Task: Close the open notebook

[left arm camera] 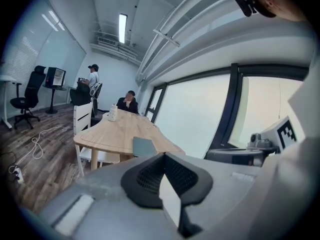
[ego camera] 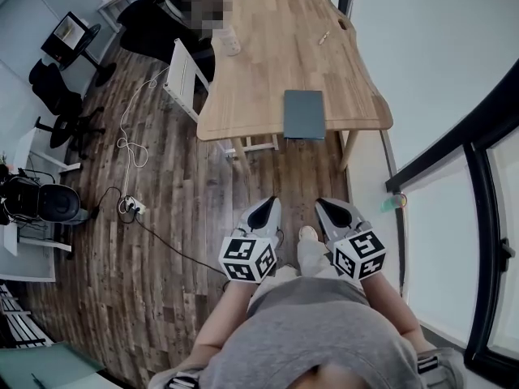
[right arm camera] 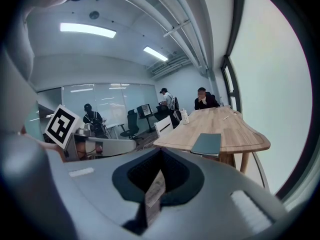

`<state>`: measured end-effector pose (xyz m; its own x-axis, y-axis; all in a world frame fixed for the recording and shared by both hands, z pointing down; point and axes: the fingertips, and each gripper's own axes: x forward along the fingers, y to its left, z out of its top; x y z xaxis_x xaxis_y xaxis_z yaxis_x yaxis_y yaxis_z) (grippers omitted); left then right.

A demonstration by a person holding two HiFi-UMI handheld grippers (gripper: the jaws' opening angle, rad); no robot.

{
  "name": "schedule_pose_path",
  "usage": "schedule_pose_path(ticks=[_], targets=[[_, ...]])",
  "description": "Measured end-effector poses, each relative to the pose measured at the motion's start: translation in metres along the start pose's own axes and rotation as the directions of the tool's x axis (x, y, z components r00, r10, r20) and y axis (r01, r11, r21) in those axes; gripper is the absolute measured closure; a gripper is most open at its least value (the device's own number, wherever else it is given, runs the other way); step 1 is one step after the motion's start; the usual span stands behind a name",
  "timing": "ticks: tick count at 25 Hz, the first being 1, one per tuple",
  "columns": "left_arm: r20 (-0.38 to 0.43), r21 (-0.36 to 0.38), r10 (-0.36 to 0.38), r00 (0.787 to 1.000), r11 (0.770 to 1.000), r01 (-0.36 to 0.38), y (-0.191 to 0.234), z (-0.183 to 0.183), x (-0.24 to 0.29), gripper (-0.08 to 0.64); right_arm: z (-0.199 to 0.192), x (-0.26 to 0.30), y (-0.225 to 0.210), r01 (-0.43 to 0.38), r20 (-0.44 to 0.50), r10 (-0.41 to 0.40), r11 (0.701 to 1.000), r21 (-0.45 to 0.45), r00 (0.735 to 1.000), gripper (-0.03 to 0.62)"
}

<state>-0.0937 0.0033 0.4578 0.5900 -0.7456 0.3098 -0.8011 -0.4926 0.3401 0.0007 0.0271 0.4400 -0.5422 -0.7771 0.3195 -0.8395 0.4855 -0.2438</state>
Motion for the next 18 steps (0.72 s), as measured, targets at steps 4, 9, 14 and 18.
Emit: schedule_pose_path(ticks=[4, 9, 14, 18], targets=[[-0.006, -0.022, -0.009, 1.0, 1.0, 0.009, -0.003, -0.013, -0.023, 0.558, -0.009, -0.01, 0.02, 0.003, 0.005, -0.002, 1.0, -0.006, 1.0, 0.592], [-0.002, -0.014, -0.023, 1.0, 1.0, 0.023, -0.008, -0.022, -0.043, 0.558, -0.017, -0.022, 0.042, -0.005, 0.014, 0.005, 1.0, -0.014, 1.0, 0.592], [0.004, -0.016, -0.025, 1.0, 1.0, 0.025, -0.012, -0.025, -0.055, 0.558, -0.025, -0.03, 0.054, -0.009, 0.012, 0.009, 1.0, -0.018, 1.0, 0.592], [0.012, -0.014, -0.024, 1.0, 1.0, 0.024, -0.014, -0.025, -0.062, 0.558, -0.023, -0.035, 0.062, -0.006, 0.028, 0.008, 0.998, -0.056, 1.0, 0.594]])
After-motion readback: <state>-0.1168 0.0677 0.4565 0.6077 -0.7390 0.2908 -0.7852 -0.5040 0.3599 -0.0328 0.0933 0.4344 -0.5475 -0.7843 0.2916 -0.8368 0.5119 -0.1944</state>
